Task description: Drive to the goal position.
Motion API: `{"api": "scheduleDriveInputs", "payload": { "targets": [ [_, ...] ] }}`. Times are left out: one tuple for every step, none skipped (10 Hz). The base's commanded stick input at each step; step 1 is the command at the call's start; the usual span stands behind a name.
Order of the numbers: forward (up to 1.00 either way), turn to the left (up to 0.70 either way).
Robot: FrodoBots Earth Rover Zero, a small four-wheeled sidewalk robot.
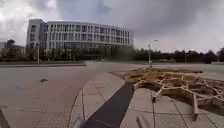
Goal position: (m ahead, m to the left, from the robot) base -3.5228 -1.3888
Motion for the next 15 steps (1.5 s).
{"api": "scheduleDriveInputs", "payload": {
  "targets": [
    [0.04, 0.00],
    [0.04, 0.00],
    [0.04, 0.00],
    [0.04, 0.00],
    [0.04, 0.00],
    [0.04, 0.00],
    [0.04, 0.00],
    [0.04, 0.00],
    [0.04, 0.00],
    [0.04, 0.00],
    [0.04, 0.00],
    [0.04, 0.00],
    [0.04, 0.00],
    [0.04, 0.00],
    [0.04, 0.00]
  ]
}}
